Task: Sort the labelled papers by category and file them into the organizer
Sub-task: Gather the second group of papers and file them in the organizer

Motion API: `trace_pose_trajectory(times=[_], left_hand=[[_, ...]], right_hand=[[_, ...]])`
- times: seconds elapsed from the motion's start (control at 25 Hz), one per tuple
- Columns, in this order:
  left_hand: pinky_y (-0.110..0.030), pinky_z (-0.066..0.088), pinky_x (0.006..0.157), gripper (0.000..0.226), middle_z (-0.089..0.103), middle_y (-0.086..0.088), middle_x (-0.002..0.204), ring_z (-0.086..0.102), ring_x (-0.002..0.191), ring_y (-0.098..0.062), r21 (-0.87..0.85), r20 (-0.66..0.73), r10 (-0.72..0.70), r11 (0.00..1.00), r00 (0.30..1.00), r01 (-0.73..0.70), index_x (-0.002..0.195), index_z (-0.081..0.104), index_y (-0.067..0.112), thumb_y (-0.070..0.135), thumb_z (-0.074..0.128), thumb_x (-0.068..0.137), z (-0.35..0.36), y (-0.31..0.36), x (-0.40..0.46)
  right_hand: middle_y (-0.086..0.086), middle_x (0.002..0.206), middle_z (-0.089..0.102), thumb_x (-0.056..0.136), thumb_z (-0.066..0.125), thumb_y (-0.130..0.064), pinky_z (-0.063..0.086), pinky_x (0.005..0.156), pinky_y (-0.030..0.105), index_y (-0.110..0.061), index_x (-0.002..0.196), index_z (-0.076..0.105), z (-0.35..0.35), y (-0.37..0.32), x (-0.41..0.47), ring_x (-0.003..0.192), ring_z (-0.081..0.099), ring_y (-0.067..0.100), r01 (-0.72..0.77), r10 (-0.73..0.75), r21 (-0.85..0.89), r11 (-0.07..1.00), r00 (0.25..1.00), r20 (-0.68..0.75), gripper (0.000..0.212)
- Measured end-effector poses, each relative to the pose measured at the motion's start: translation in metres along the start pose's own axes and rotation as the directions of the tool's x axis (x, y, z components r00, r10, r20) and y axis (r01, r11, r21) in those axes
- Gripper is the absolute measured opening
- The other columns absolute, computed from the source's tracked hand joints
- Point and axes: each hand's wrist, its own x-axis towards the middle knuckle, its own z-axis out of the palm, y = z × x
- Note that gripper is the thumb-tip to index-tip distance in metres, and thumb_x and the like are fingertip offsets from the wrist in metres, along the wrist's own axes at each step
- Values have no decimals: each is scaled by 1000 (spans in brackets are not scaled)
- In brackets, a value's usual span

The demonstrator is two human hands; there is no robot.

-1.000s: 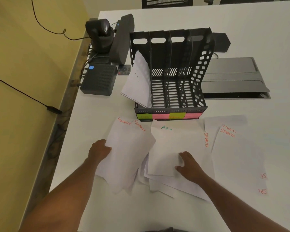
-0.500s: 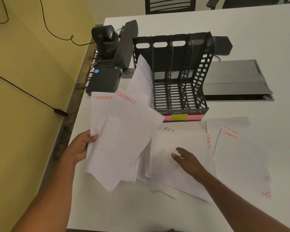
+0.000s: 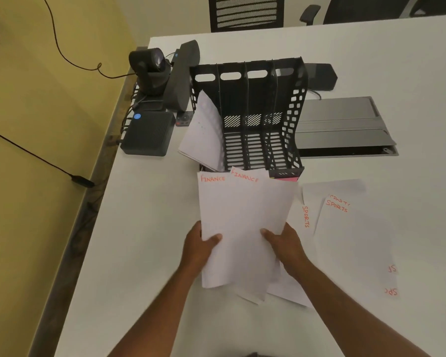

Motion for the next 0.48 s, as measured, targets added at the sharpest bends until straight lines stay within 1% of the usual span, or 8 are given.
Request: trace_pose_trajectory(times=[0.04,0.08,0.16,0.2,0.28,0.36,0.48], left_hand=[[-32,57,83,20,74,6,103,70,91,-10,-43,40,-50,998,998,52,106,66,24,21,72,87,7,-4,-2],[-37,57,86,11,75,1,104,71,94,-16,-102,69,-118,987,991,125,101,70,22,25,68,91,11,-6,-3],[-44,56,90,15,77,-3,102,72,97,-25,-178,85,-236,952,968,247,95,73,19,28,61,95,12,-12,0],[-43,56,88,13,77,-3,101,72,95,-26,-188,82,-259,944,962,270,93,74,20,24,61,95,11,-13,1],[-40,59,83,6,77,-4,101,73,90,-23,-181,43,-258,948,965,262,93,73,22,18,69,90,10,-13,1],[-39,60,83,11,77,-2,97,73,87,-22,-155,-7,-230,962,973,227,92,73,21,21,78,83,10,-12,3],[-36,60,80,16,76,3,93,73,86,-18,-119,-63,-177,978,982,169,94,73,19,27,78,82,11,-10,1]], right_hand=[[7,129,64,90,68,-25,49,100,44,-13,135,54,-6,7,1,114,62,30,-43,35,-79,996,995,-97,48],[10,127,64,92,66,-22,50,98,43,-9,135,54,-13,15,1,112,62,31,-75,59,-107,991,988,-142,46],[10,122,67,91,66,-21,52,93,42,-8,132,57,-26,27,0,106,64,30,-103,93,-86,991,989,-118,43],[9,119,68,91,66,-22,52,91,42,-9,130,58,-31,31,-1,103,64,29,-110,103,-67,992,990,-95,42],[7,114,70,91,67,-24,54,89,43,-9,128,60,-40,41,-1,100,66,28,-122,118,-46,992,990,-83,41],[7,109,72,90,69,-24,56,88,45,-7,126,63,-43,47,1,97,68,29,-127,124,-16,992,986,-111,40],[6,101,72,88,70,-19,56,87,45,-7,118,66,-47,48,1,93,68,30,-133,135,24,991,979,-152,32]])
